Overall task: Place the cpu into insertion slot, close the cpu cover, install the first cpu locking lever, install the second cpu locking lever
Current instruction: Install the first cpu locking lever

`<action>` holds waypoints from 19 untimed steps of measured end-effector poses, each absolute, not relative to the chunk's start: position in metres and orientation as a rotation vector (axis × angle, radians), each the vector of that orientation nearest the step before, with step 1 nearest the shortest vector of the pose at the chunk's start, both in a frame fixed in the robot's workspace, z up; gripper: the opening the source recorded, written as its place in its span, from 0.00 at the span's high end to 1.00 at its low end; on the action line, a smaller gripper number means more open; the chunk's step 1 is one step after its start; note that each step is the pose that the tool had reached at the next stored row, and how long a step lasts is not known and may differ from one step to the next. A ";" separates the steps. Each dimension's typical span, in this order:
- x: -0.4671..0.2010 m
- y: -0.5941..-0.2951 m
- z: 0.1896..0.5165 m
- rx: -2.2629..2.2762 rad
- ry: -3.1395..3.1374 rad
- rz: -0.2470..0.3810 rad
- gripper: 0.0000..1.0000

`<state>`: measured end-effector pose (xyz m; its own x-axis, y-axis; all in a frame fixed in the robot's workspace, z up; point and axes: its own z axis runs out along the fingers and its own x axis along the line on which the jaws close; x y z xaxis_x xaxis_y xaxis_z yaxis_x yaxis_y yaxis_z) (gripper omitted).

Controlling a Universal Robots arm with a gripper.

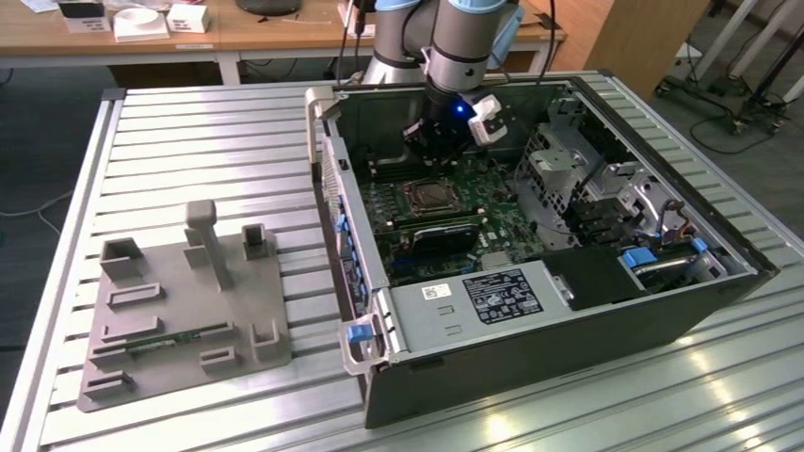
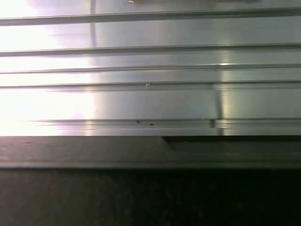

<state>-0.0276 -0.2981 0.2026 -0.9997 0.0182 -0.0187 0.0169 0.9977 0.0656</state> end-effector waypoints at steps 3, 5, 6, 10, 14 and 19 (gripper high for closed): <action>-0.028 -0.298 0.203 0.027 3.121 0.098 0.90; -0.027 -0.298 0.203 0.027 3.121 0.093 0.90; -0.027 -0.298 0.203 0.027 3.121 0.091 0.90; -0.027 -0.298 0.203 0.027 3.121 0.085 0.90; -0.027 -0.298 0.203 0.027 3.121 0.060 0.90; -0.027 -0.298 0.202 0.026 3.122 0.029 0.90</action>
<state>-0.0270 -0.2981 0.2023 -0.9997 0.0171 -0.0196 0.0168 0.9997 0.0186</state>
